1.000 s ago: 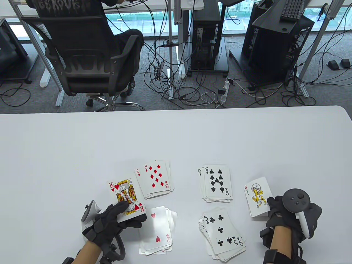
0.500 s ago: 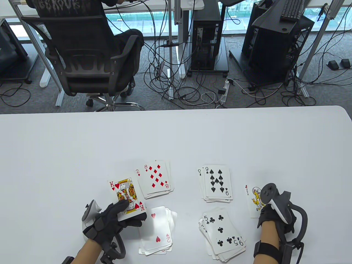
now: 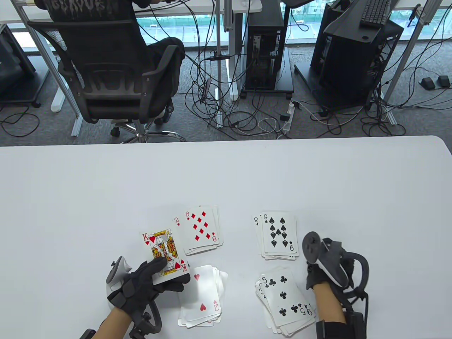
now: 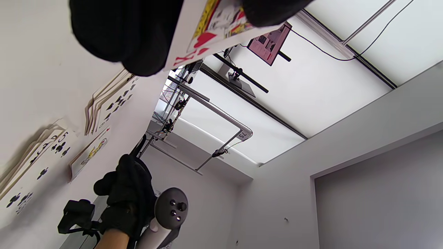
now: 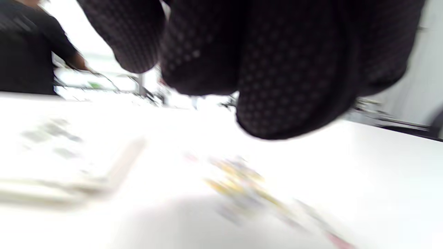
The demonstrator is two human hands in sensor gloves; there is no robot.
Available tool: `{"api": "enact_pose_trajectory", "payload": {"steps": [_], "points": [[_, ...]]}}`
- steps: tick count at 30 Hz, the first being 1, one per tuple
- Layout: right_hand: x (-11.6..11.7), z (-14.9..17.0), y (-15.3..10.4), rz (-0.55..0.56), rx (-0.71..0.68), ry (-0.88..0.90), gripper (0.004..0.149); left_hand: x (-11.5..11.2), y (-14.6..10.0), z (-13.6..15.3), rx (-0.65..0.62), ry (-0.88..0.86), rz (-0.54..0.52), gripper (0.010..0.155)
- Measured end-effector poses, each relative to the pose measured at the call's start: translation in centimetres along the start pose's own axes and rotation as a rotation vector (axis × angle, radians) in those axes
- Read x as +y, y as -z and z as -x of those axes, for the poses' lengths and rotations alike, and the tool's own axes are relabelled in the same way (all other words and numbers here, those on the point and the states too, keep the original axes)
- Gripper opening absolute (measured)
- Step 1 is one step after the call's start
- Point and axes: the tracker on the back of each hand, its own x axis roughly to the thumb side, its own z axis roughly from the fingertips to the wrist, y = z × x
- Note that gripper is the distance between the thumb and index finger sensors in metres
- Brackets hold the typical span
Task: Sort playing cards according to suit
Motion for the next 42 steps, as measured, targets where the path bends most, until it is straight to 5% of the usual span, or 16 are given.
{"api": "enact_pose_trajectory", "payload": {"steps": [7,15,21,28,32,34,42], "points": [[-2.4,-12.5,-3.5,0.094,-0.47,0.44,0.055,-0.3,0.0,-0.4,-0.025,0.017,0.037,0.04],[0.4,-19.0,-5.6,-0.103,-0.561,0.862,0.06,-1.1,0.1,-0.6,-0.025,0.044,0.079,0.041],[1.5,-19.4,-6.7,-0.096,-0.516,0.999,0.06,-1.1,0.1,-0.5,-0.016,0.039,0.083,0.04],[1.1,-19.0,-6.9,-0.063,-0.514,1.017,0.039,-1.2,0.1,-0.4,-0.017,0.038,0.1,0.04],[0.5,-17.4,-6.1,-0.013,-0.479,1.01,0.039,-1.0,0.0,-0.5,-0.039,0.025,0.091,0.038],[0.4,-16.2,-5.5,0.012,-0.454,0.983,0.039,-0.9,-0.1,-0.6,-0.055,0.019,0.076,0.05],[1.4,-12.7,-4.3,-0.059,-0.359,1.002,0.038,0.5,-1.1,-2.6,-0.218,-0.083,-0.035,0.05]]}}
